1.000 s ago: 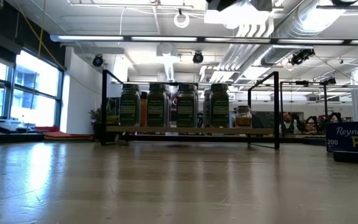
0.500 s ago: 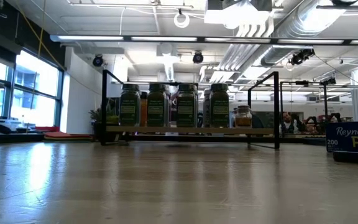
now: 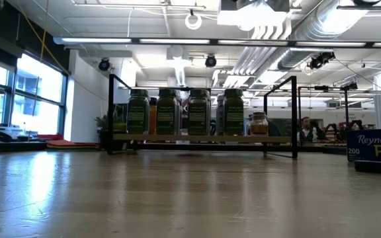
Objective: Shelf spices
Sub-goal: Put the transparent seasoning bottle on the shelf aligned with the other transparent seasoning bottle
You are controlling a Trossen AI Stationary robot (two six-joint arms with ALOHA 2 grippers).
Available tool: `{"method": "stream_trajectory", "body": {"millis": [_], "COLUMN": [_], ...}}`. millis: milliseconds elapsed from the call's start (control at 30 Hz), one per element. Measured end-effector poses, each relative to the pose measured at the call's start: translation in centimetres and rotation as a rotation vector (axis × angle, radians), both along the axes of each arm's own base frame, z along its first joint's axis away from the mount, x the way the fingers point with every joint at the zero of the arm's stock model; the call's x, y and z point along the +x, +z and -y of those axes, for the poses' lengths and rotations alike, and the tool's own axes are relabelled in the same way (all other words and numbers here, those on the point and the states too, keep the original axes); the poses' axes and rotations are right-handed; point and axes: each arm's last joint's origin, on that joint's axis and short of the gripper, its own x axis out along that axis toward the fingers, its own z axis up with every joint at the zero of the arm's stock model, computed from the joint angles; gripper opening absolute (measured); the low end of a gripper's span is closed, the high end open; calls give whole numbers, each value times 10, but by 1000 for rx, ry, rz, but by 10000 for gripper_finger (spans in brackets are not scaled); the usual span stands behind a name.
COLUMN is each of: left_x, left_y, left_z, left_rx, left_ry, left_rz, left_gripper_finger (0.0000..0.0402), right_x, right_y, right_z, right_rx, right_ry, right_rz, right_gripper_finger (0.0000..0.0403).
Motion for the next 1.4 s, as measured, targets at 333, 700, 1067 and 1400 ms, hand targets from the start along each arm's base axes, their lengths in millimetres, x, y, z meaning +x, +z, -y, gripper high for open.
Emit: {"method": "stream_trajectory", "body": {"millis": [333,700,1067,1400], "left_x": [10,36,83,117], "left_y": [-24,-26,-22,14], "left_z": [12,-2,-34,-77], "left_rx": [37,181,461,225], "left_ry": [31,25,56,329], "left_rz": [23,236,494,346], "left_gripper_finger": [225,191,153,153], "right_x": [2,5,5,34], "right_y": [1,3,2,-25], "right_z": [2,-1,-7,-22], "right_rx": [25,97,202,124], "right_ry": [7,45,93,138], "right_rz": [13,47,34,-1], "right_gripper_finger": [227,227,227,227]}}
